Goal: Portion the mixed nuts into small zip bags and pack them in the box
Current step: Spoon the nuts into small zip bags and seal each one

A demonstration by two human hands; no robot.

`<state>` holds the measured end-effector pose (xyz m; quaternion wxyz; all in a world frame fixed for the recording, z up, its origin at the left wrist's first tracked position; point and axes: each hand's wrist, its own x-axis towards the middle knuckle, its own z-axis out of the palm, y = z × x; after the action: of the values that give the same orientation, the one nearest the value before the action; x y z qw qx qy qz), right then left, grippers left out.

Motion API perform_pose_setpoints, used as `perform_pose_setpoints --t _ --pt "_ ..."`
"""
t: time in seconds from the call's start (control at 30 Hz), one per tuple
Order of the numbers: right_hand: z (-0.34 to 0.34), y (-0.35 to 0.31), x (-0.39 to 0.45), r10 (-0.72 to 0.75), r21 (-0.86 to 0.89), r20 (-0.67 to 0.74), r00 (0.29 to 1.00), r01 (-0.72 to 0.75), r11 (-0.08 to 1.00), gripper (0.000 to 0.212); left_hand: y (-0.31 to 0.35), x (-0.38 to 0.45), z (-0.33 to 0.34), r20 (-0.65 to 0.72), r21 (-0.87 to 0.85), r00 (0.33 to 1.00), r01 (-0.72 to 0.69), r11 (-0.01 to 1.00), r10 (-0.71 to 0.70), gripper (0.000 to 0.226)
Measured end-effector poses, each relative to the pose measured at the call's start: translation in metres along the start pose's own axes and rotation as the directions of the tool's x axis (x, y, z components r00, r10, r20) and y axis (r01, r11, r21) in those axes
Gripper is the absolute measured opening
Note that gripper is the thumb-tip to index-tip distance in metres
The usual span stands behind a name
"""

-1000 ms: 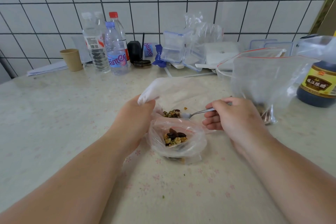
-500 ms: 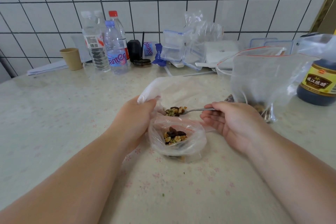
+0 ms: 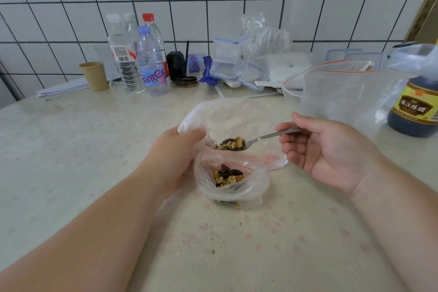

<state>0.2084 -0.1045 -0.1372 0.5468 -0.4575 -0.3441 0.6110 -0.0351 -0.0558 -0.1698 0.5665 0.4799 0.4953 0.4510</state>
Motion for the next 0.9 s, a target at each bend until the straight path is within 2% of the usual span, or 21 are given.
perform_pose_setpoints --t 0.07,0.23,0.33,0.4,0.47,0.57,0.63,0.77,0.9 --pt "0.0 -0.002 -0.003 -0.012 -0.043 0.042 0.999 0.013 0.999 0.038 0.0 0.0 0.0 -0.001 -0.006 1.0 0.011 1.0 -0.011 0.031" --pt "-0.002 -0.001 -0.006 -0.116 -0.153 0.192 0.975 0.146 0.977 0.035 0.001 0.0 0.0 -0.031 -0.041 0.998 0.045 0.998 -0.046 0.012" --pt "-0.002 0.0 -0.007 -0.202 -0.201 0.256 0.945 0.256 0.945 0.032 0.0 0.001 -0.001 -0.004 -0.034 0.999 0.046 0.998 -0.046 0.022" --pt "-0.003 0.0 -0.006 -0.278 -0.161 0.214 0.936 0.314 0.936 0.032 -0.001 0.001 -0.001 0.019 -0.023 0.999 0.046 0.999 -0.046 0.031" --pt "-0.005 0.001 -0.002 -0.351 -0.128 0.086 0.932 0.36 0.924 0.033 -0.001 0.0 -0.001 0.021 -0.032 0.999 0.033 0.999 -0.033 0.032" --pt "-0.005 0.007 0.005 -0.43 -0.302 -0.141 0.892 0.375 0.876 0.025 -0.002 0.002 -0.001 0.02 -0.057 1.0 0.017 0.998 -0.016 0.026" --pt "-0.002 0.014 0.01 -0.473 -0.456 -0.233 0.85 0.334 0.825 0.026 -0.003 0.003 -0.001 0.021 -0.049 1.0 0.009 0.999 -0.008 0.024" --pt "0.005 0.023 0.013 -0.509 -0.604 -0.215 0.834 0.296 0.74 0.027 -0.003 0.004 -0.001 0.017 -0.043 1.0 -0.019 0.999 0.02 0.017" --pt "0.01 0.028 0.015 -0.509 -0.637 -0.141 0.849 0.316 0.703 0.027 -0.003 0.004 0.0 0.008 -0.036 1.0 -0.023 0.999 0.024 0.013"
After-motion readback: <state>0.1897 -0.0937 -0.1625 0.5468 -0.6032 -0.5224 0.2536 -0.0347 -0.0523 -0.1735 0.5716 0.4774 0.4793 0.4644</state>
